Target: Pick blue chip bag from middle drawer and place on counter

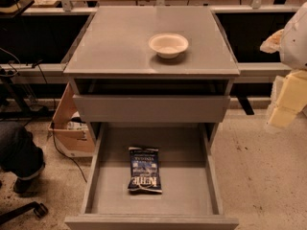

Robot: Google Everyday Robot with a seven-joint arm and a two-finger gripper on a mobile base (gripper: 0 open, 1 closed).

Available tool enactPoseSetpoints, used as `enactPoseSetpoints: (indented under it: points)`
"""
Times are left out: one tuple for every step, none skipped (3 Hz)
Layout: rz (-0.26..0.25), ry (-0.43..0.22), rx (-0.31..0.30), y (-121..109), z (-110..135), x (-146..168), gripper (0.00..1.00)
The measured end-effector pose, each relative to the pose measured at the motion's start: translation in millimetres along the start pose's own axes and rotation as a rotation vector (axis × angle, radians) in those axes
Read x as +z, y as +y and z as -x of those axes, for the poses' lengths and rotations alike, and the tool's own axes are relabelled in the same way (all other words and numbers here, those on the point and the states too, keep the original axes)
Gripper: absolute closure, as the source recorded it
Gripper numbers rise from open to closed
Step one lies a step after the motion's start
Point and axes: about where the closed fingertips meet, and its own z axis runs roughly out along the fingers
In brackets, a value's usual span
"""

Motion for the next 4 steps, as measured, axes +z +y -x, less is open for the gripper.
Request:
enactPoseSetpoints:
  points:
    - [0.0, 0.0, 0.0, 0, 0, 0, 0.0]
    - [0.004, -0.027, 0.005, -1, 0, 11, 0.0]
    - [0.041, -0.091, -0.003, 6, -2, 47, 0.0]
    - [0.076, -0.181, -0.013, 13, -5, 110, 0.0]
